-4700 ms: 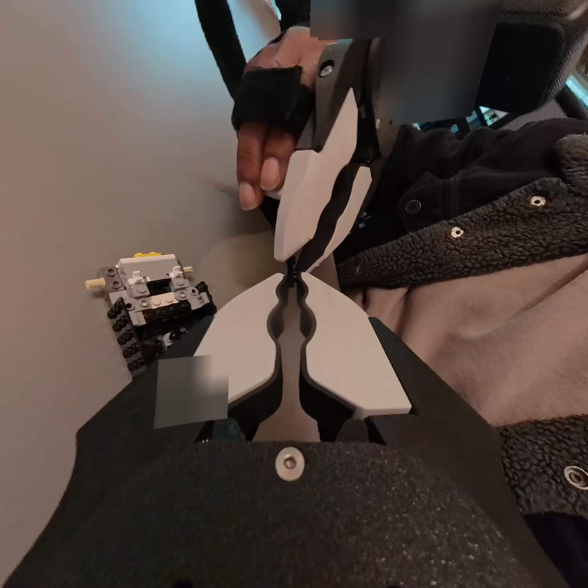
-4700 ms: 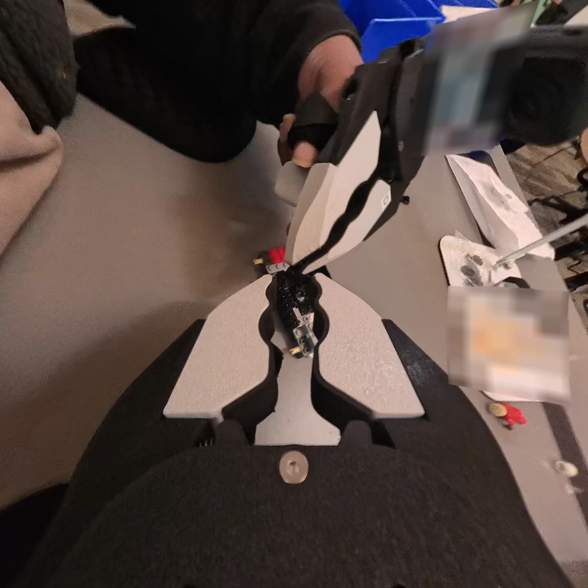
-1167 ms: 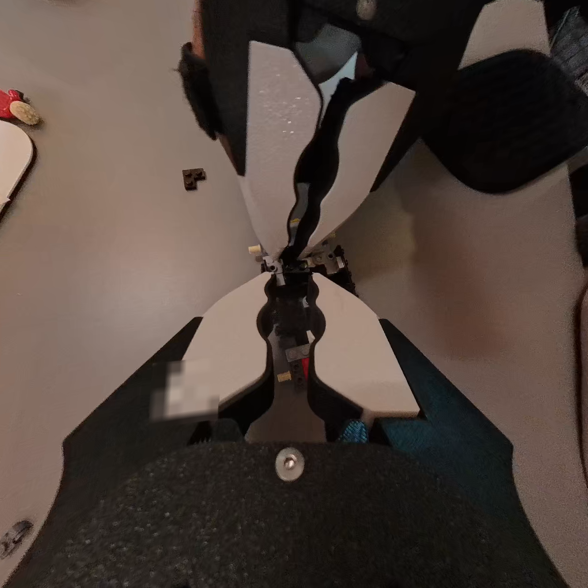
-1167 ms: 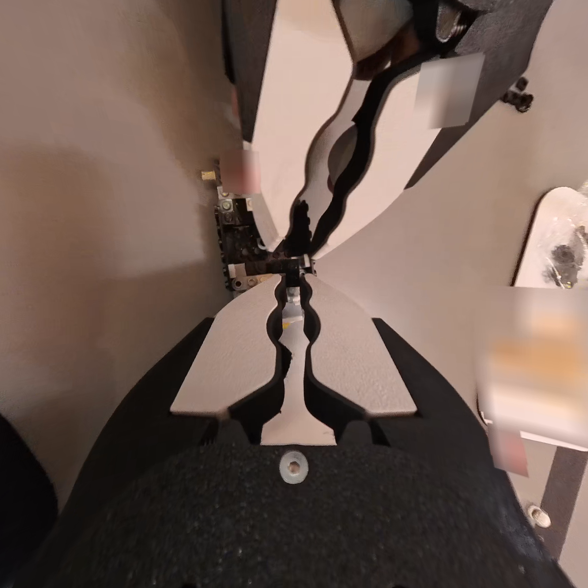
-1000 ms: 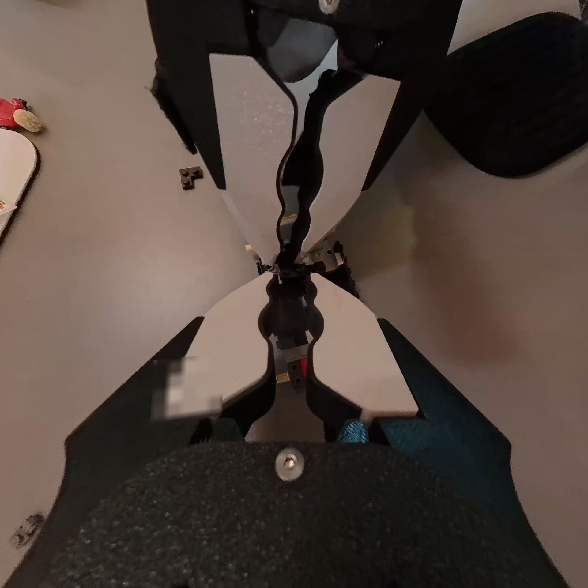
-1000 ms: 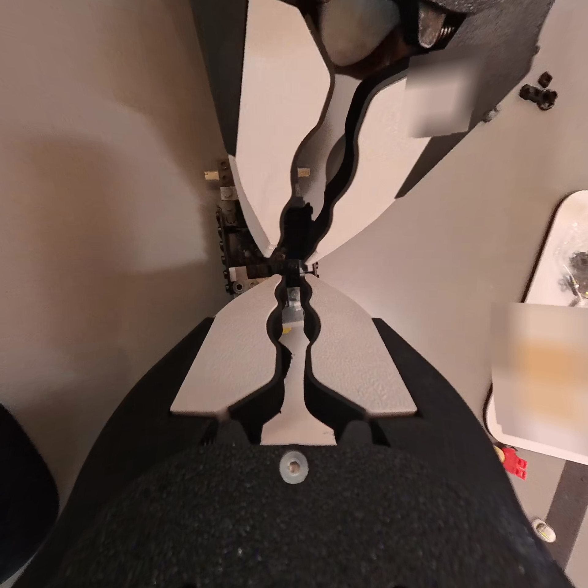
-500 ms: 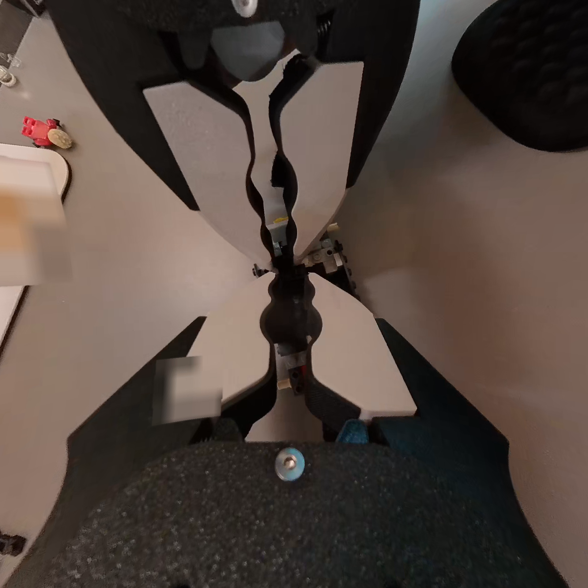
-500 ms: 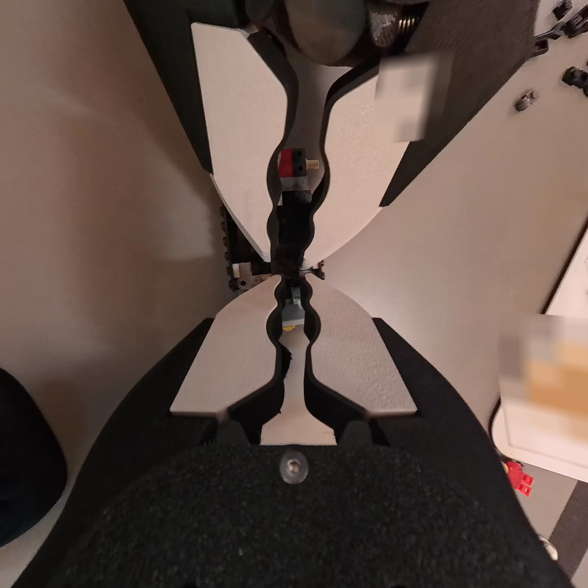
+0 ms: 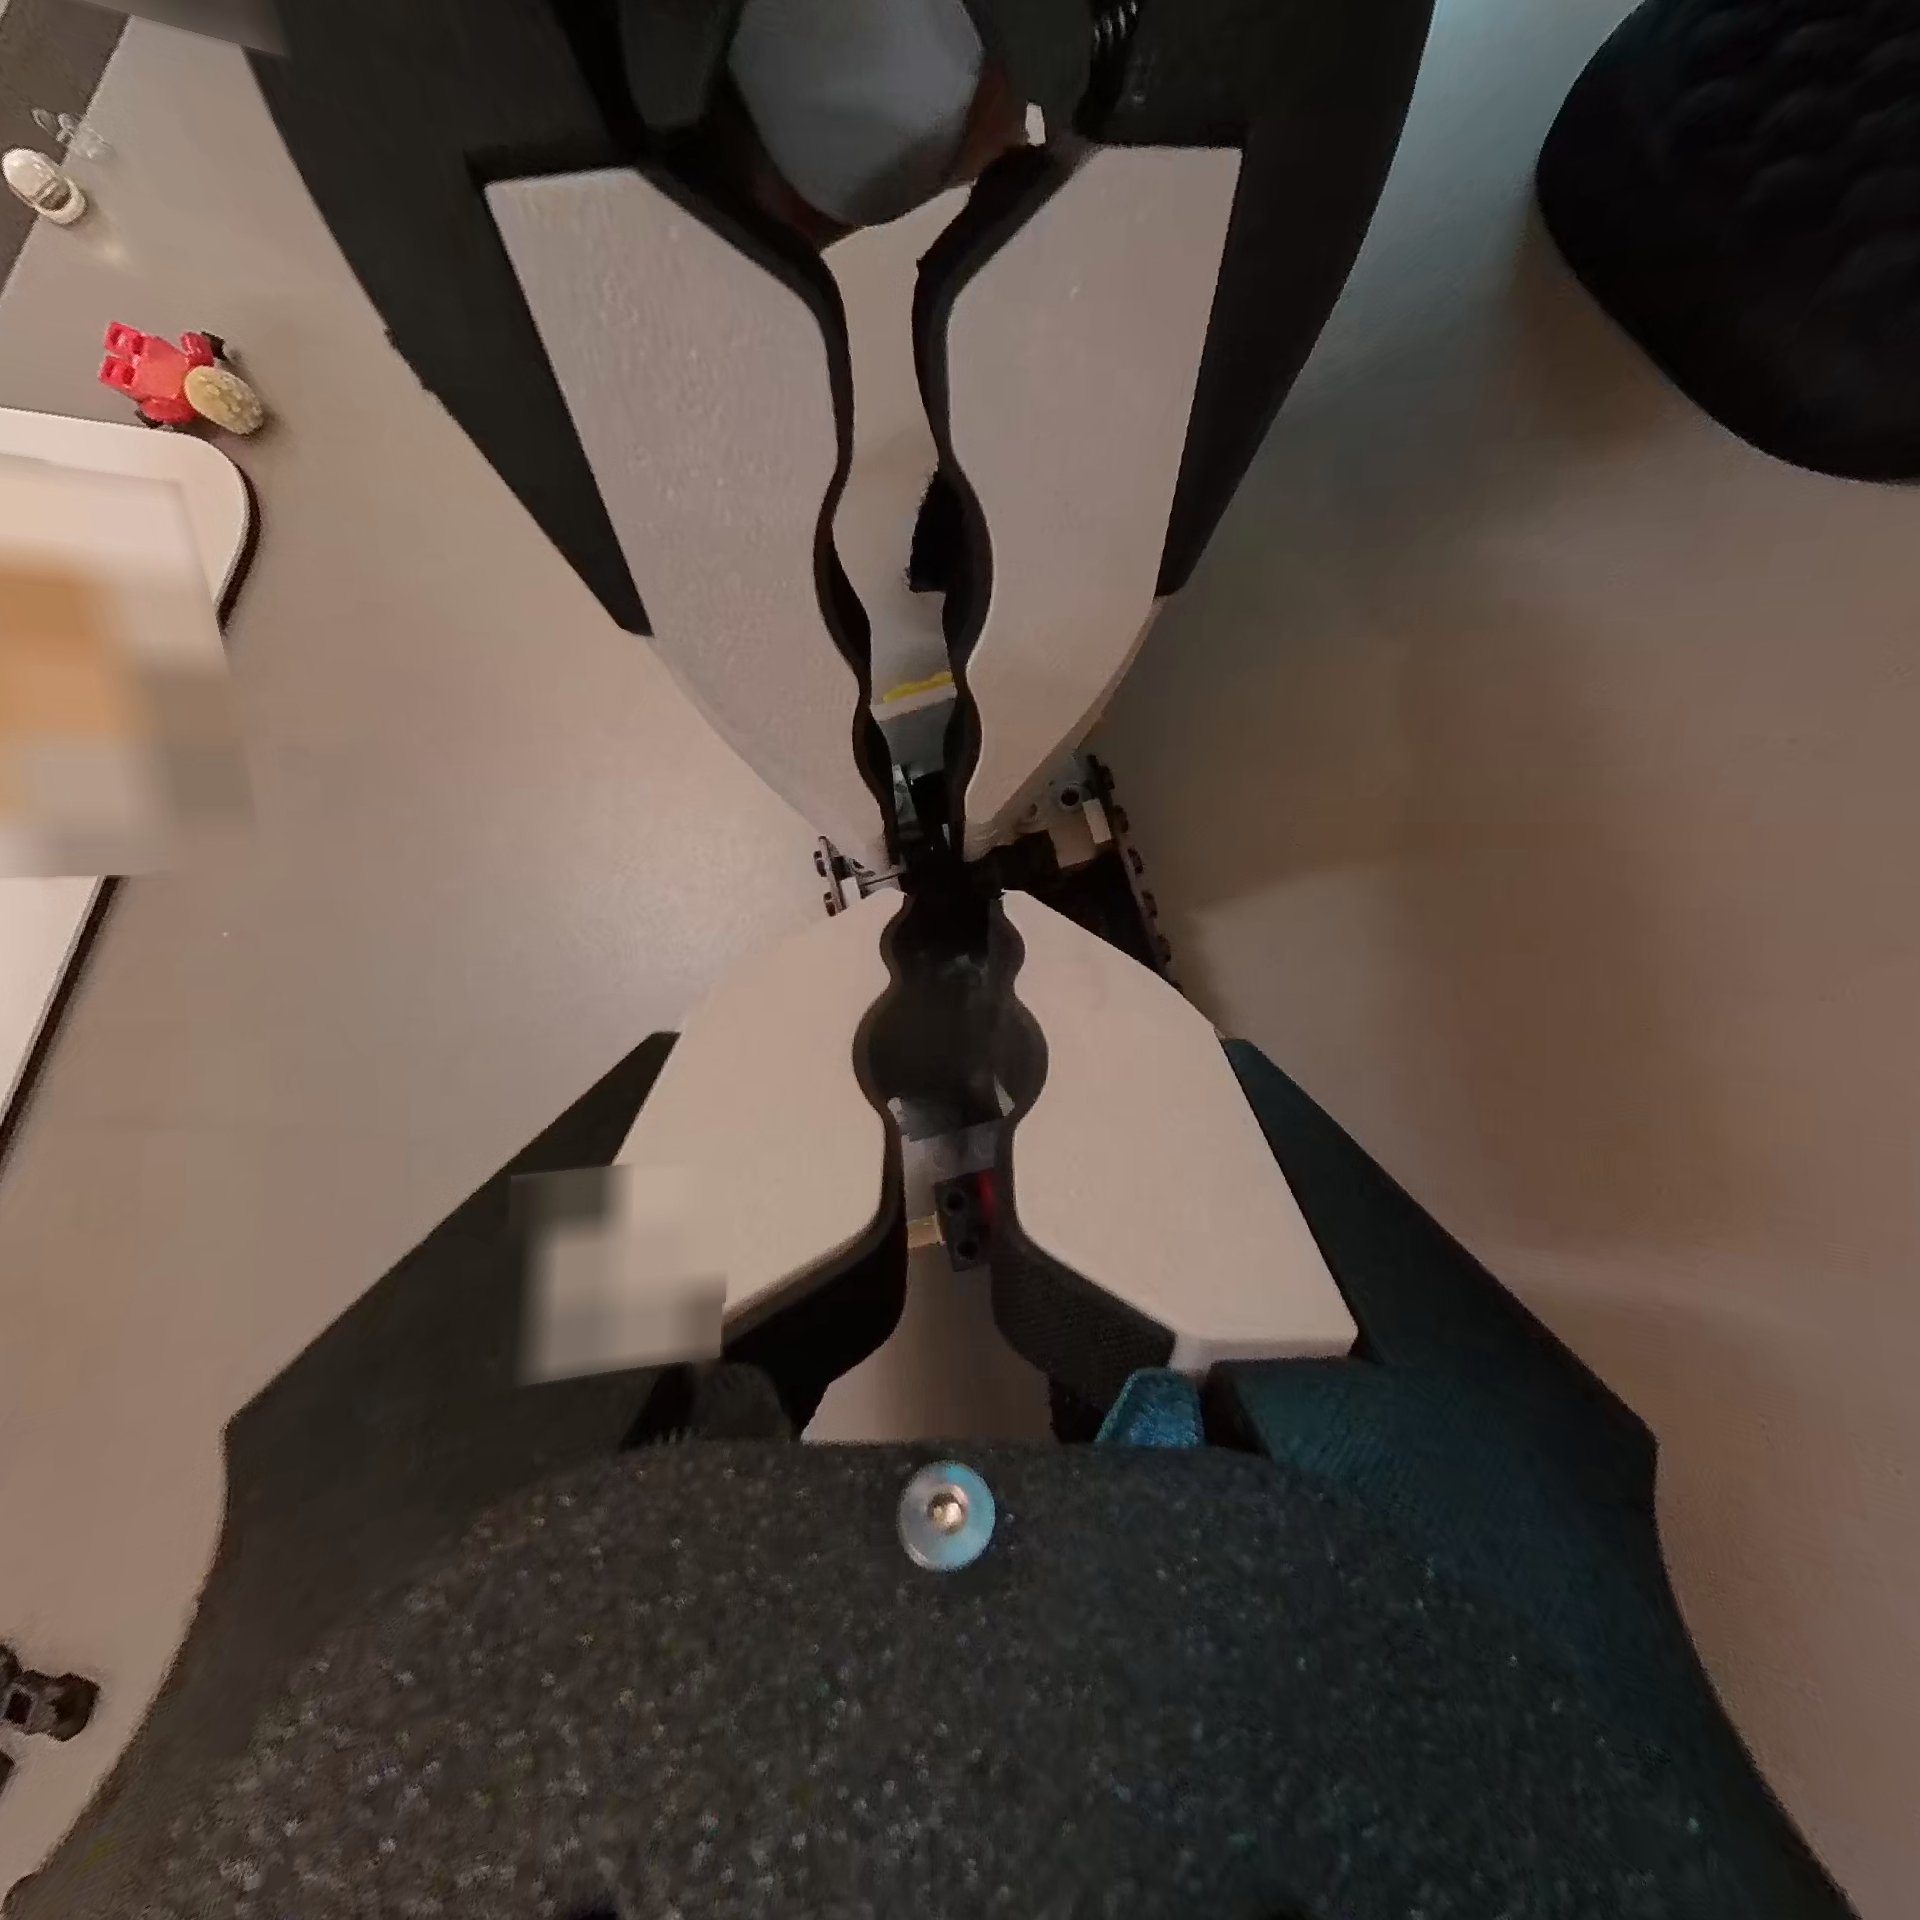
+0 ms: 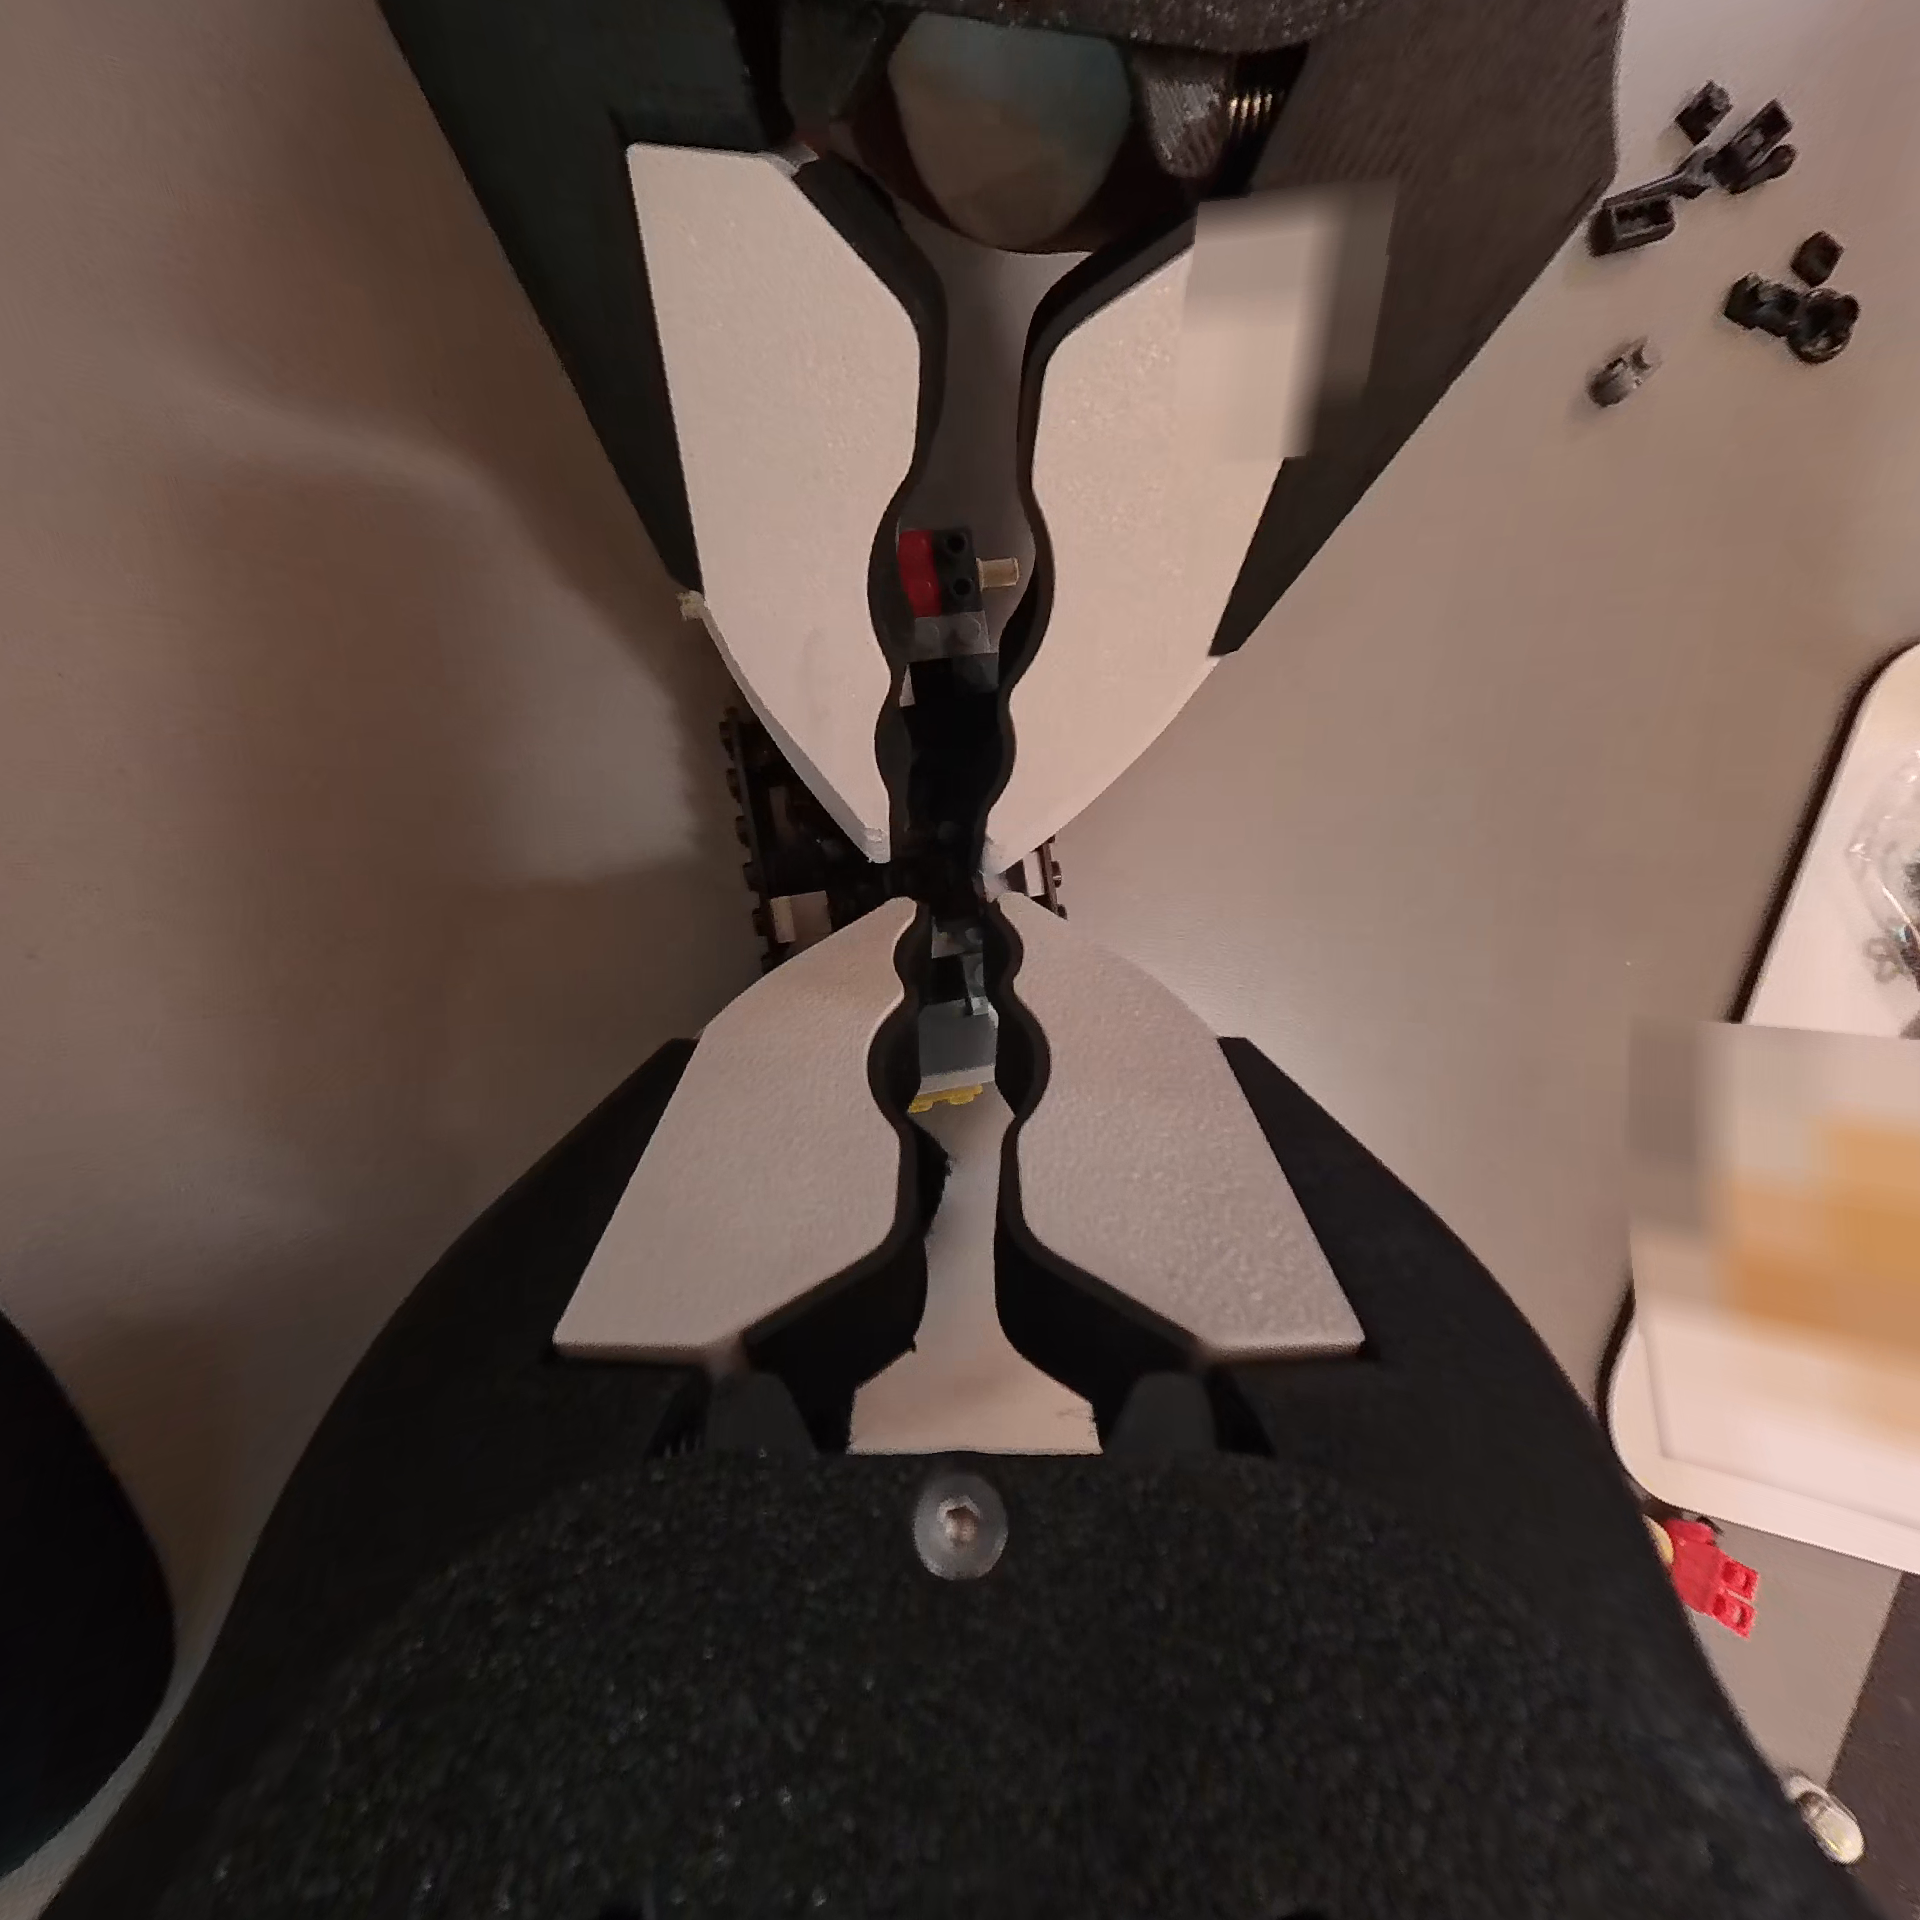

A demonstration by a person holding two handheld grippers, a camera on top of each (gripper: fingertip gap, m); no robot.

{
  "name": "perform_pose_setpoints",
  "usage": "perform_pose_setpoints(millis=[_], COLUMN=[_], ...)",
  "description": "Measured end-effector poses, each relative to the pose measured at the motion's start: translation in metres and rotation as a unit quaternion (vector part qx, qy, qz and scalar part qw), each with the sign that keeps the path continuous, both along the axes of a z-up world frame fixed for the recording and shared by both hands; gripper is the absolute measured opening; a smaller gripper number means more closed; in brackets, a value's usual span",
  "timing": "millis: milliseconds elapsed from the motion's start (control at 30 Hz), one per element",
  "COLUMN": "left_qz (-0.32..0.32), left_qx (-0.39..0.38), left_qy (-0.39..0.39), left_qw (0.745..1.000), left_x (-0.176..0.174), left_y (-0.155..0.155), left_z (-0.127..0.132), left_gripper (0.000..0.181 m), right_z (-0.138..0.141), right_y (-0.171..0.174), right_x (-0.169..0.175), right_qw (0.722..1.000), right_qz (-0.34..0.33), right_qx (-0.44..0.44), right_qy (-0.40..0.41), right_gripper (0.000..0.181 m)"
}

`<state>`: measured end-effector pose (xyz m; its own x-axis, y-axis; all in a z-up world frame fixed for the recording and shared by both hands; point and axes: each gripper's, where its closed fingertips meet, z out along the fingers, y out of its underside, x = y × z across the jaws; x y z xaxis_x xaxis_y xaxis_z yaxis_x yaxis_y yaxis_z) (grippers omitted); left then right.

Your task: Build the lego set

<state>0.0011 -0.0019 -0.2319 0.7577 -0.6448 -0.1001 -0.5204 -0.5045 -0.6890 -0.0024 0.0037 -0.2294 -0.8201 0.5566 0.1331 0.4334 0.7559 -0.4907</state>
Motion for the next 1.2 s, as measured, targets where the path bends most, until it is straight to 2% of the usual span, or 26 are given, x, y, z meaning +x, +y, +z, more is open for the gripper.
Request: perform_pose_setpoints(millis=[700, 1200], left_qz=[0.003, -0.004], left_qx=[-0.002, 0.032], left_qy=[-0.007, 0.01], left_qw=[1.0, 0.999], left_x=[-0.0011, -0.0009], left_y=[-0.0015, 0.0027], left_z=[0.0008, 0.0065], left_gripper=[0.015, 0.014], right_z=[-0.0014, 0.0076], right_y=[0.0018, 0.0089], right_x=[-0.0017, 0.0032], right_qw=[1.0, 1.0], right_qz=[0.0, -0.016], right_qx=[-0.003, -0.015], right_qy=[0.009, 0.016], right_gripper=[0.009, 0.008])
